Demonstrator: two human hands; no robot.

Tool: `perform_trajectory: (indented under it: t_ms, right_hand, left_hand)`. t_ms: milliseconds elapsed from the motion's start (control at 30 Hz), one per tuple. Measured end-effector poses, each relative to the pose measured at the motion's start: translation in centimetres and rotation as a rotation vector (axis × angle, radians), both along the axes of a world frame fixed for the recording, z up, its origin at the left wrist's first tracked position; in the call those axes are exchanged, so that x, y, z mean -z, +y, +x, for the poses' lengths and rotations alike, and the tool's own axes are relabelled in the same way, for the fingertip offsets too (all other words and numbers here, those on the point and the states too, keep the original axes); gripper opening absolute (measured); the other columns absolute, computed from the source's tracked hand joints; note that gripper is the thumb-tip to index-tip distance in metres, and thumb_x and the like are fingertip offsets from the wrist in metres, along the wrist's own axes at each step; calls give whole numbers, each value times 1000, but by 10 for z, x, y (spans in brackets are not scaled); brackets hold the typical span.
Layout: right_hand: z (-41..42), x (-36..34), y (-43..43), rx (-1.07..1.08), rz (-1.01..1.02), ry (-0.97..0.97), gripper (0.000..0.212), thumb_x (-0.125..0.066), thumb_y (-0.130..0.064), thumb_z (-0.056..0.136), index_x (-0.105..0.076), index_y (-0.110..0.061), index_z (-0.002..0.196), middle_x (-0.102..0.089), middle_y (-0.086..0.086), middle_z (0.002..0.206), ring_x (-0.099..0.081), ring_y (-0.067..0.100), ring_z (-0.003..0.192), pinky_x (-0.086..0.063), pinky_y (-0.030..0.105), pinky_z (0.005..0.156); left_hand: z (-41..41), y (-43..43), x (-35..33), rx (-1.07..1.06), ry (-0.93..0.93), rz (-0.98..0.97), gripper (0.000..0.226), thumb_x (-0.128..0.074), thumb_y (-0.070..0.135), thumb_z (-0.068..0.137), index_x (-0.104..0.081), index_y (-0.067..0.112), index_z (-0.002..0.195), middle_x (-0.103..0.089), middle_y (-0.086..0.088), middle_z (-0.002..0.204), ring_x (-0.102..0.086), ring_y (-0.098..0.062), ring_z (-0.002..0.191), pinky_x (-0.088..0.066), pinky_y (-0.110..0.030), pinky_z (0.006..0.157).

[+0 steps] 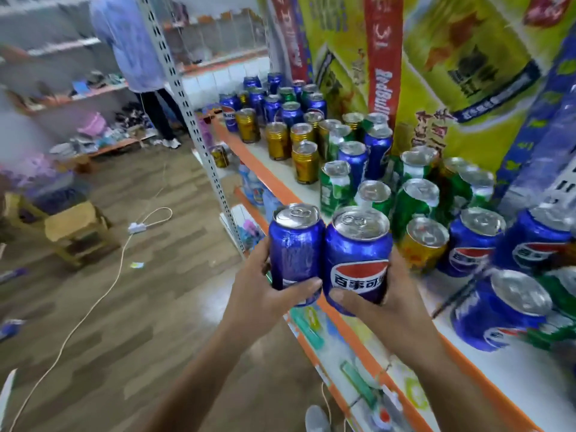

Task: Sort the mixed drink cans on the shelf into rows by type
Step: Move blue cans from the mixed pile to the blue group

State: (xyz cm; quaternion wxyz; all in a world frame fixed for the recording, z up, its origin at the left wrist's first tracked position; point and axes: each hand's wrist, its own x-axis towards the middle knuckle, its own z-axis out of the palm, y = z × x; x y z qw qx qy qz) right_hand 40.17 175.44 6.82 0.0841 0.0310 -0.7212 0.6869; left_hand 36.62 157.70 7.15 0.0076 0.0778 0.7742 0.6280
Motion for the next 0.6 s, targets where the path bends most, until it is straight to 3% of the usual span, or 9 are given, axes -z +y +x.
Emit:
perform_trajectory:
  t_ms: [67,167,267,433,533,600]
  right_hand:
    - [-38,0,-10,-6,15,1,73,-89,-18,57,-47,-27,115,-67,-18,106,-62,-8,95,-47,6,73]
    - [-83,1,-25,-38,-43,-33,71,-82,-12,56,-47,-30,115,-66,-21,105,-63,-7,95,-48,8,73]
    - [-125,3,-40,-77,-53,-45,69,-74,-6,59,-46,-26,118,-67,-23,104,-65,-3,94,-50,11,71]
    - [-192,10,-77,-83,-52,-67,76,-75,-12,64,-40,-22,130,-64,-17,112,-63,3,103,-51,15,77]
    - [-236,14,-106,-35,-14,-85,84,-77,-34,61,-37,-22,134,-62,-18,115,-61,1,105,-49,14,80]
    - [-265,14,-129,14,-4,-85,84,-78,-35,60,-38,-23,133,-62,-16,116,-61,-2,103,-49,12,79]
  left_hand:
    - [-37,-10,1,-20,-10,6,54,-80,43,49,-63,35,99,-72,12,94,-68,-7,86,-54,-27,71]
    - [-80,-24,3,-51,-25,-14,58,-80,43,48,-63,31,102,-73,11,94,-68,-9,87,-56,-31,73]
    - [-119,-41,2,-68,-1,-34,62,-80,40,49,-62,26,107,-72,11,94,-68,-9,86,-53,-25,69]
    - [-187,-75,4,-58,13,-65,63,-82,38,52,-59,27,110,-71,14,97,-67,-6,87,-50,-17,68]
    - [-235,-101,10,-38,15,-65,56,-85,18,55,-58,28,103,-70,21,91,-65,2,81,-48,-12,65]
    - [-268,-120,11,-9,7,-39,53,-86,3,60,-58,24,100,-69,25,85,-64,7,76,-46,-9,63]
